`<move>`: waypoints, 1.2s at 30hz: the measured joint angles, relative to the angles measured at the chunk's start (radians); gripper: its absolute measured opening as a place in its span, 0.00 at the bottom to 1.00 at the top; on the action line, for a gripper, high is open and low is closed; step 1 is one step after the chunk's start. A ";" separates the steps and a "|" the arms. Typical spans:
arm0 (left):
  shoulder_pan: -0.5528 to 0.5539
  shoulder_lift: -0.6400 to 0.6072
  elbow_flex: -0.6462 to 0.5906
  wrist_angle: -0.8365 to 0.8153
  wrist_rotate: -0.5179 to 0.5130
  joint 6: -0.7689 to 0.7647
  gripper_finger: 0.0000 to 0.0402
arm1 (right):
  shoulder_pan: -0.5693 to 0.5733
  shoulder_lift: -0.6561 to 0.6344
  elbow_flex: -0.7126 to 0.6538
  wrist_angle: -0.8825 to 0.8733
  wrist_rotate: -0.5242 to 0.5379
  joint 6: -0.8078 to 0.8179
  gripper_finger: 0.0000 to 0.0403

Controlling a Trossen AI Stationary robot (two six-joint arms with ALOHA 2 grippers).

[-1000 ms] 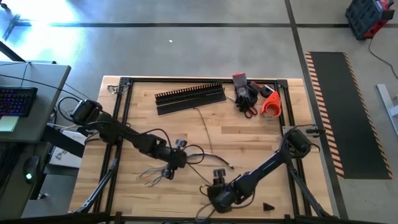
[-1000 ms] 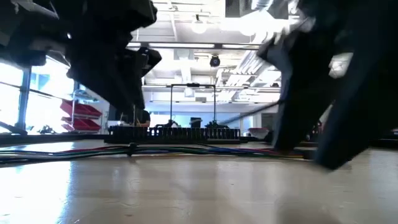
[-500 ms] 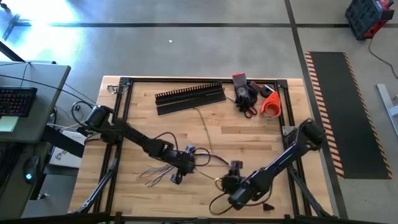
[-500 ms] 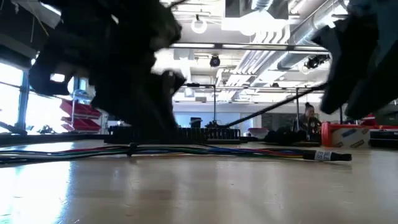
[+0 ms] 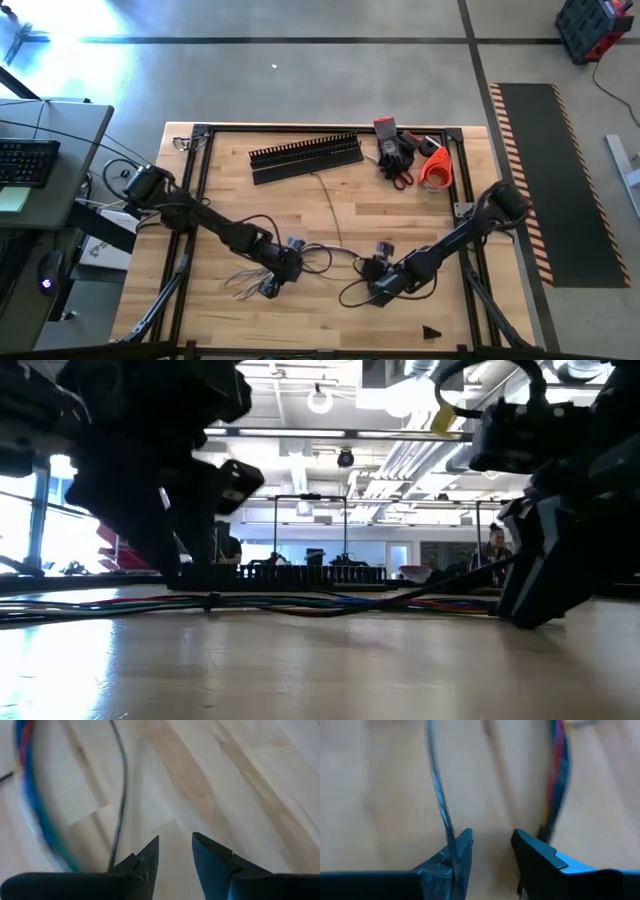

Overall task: Ziptie cables
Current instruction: Wrap the top black zip tie around the colored cable bundle, then wrap the black zip tie around the colored cable bundle

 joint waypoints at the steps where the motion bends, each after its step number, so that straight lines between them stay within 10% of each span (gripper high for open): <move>1: -0.002 -0.022 0.000 -0.023 -0.017 -0.004 0.23 | 0.001 -0.015 -0.002 -0.038 0.001 0.004 0.33; 12: -0.084 -0.239 0.000 -0.263 -0.311 -0.165 0.19 | 0.082 -0.217 -0.010 -0.723 0.150 0.463 0.33; 18: -0.145 -0.299 0.000 -0.288 -0.451 -0.306 0.18 | 0.142 -0.256 -0.008 -0.402 0.297 0.338 0.33; 25: -0.221 -0.280 -0.030 -0.299 -0.561 -0.500 0.18 | 0.086 -0.131 -0.007 0.099 0.091 -0.048 0.33; 36: -0.303 -0.279 -0.235 -0.019 -0.593 -0.704 0.18 | -0.099 -0.017 0.002 -0.131 0.045 -0.039 0.33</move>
